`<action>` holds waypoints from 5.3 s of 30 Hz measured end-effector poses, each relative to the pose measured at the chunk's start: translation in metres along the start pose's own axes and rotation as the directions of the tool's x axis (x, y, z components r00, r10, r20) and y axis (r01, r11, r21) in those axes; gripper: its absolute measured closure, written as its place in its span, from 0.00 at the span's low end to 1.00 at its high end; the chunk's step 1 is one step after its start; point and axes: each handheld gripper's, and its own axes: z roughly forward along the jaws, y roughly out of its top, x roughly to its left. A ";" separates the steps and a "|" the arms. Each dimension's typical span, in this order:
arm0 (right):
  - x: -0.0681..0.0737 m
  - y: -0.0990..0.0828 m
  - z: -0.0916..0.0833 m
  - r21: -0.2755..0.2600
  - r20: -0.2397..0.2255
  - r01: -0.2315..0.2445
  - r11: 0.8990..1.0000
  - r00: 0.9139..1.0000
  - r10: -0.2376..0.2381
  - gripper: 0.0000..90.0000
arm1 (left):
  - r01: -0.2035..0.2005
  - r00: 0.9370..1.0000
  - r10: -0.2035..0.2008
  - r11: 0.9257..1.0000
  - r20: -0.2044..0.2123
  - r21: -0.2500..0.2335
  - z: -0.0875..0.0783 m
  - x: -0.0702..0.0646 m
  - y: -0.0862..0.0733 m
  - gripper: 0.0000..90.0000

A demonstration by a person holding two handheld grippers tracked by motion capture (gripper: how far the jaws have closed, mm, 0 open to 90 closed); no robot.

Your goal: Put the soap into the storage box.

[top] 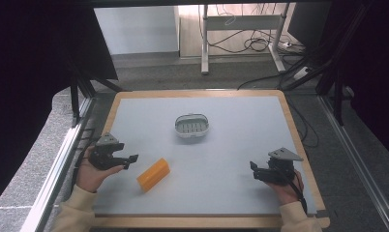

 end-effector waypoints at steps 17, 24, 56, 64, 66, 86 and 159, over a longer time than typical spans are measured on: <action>-0.003 -0.004 0.000 0.019 0.013 -0.009 1.000 1.000 0.008 0.14 | -0.021 1.000 0.021 1.000 0.021 0.005 -0.015 -0.005 0.008 0.31; -0.003 -0.005 0.002 0.035 0.022 -0.002 0.999 1.000 0.001 0.14 | -0.043 0.998 0.043 0.999 0.054 -0.010 -0.025 -0.012 0.015 0.31; -0.003 -0.005 0.001 0.036 0.037 0.005 0.999 0.999 -0.006 0.14 | -0.136 0.985 0.132 0.990 0.109 0.029 -0.022 -0.039 0.031 0.30; -0.003 -0.005 0.001 0.040 0.034 0.007 0.999 0.999 -0.008 0.14 | -0.165 0.981 0.158 0.985 0.114 0.049 -0.018 -0.045 0.033 0.29; -0.002 -0.005 0.001 0.036 0.031 0.011 0.999 0.999 -0.012 0.14 | -0.170 0.980 0.163 0.984 0.117 0.055 -0.016 -0.047 0.034 0.29; -0.001 -0.005 0.002 0.044 0.022 0.020 0.999 1.000 -0.021 0.14 | -0.216 0.970 0.195 0.966 0.147 0.145 0.009 -0.062 0.035 0.29; 0.001 -0.005 0.003 0.056 0.014 0.024 0.998 1.000 -0.025 0.14 | -0.191 0.979 0.167 0.951 0.118 0.241 0.029 -0.073 0.036 0.69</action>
